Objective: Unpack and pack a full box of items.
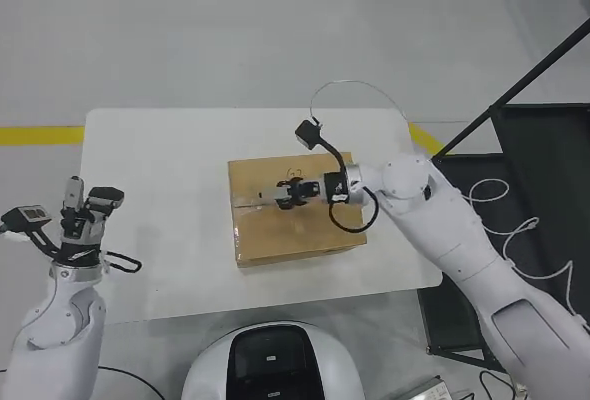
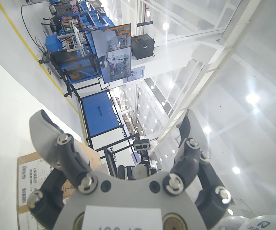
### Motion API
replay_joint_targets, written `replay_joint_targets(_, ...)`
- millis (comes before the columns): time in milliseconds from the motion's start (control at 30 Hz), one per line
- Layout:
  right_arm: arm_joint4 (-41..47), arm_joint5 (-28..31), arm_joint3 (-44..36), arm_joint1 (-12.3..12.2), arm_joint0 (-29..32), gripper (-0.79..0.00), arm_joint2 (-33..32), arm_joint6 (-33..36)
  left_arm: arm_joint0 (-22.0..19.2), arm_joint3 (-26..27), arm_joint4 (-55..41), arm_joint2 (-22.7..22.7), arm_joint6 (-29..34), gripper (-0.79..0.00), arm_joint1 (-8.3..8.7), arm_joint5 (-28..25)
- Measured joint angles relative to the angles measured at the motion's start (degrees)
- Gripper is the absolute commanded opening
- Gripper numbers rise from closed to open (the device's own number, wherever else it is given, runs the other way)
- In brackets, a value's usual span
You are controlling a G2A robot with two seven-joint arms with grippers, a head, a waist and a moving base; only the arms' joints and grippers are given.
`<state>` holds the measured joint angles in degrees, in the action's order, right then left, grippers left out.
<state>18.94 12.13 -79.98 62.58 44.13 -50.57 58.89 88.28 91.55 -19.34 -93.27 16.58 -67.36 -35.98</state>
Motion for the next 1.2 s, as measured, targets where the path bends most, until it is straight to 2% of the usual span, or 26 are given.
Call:
replay_joint_targets(233, -9.0, 2.7, 0.0, -0.8, -0.1, 0.000, -2.7, -3.0, 0.0, 0.0, 0.0, 0.0, 0.0, 0.000, 0.00, 0.0)
replay_joint_targets(467, -21.5, -4.5, -4.9, -2.6, 3.5, 0.000, -6.3, -6.3, 0.0, 0.0, 0.0, 0.0, 0.0, 0.000, 0.00, 0.0)
replay_joint_targets(700, -34.5, -12.2, -10.2, -3.0, 5.8, 0.000, -4.4, -6.7, 0.0, 0.0, 0.0, 0.0, 0.0, 0.000, 0.00, 0.0)
replay_joint_targets(867, -36.4, -12.3, -10.6, -3.0, 6.3, -0.025, -4.3, -6.8, 0.0, 0.0, 0.0, 0.0, 0.0, 0.000, 0.00, 0.0)
replay_joint_targets(933, -37.1, -12.2, -10.9, -3.0, 6.4, 0.000, -4.2, -7.3, 0.0, 0.0, 0.0, 0.0, 0.0, 0.000, 0.00, 0.0)
replay_joint_targets(1100, -40.7, -8.4, -13.7, -3.0, 7.3, 0.000, -4.2, -9.6, 0.0, 0.0, 0.0, 0.0, 0.0, 0.000, 0.00, 0.0)
replay_joint_targets(1200, -39.6, -6.4, -14.4, -3.0, 7.6, 0.000, -4.3, -9.6, 0.0, 0.0, 0.0, 0.0, 0.0, 0.000, 0.00, 0.0)
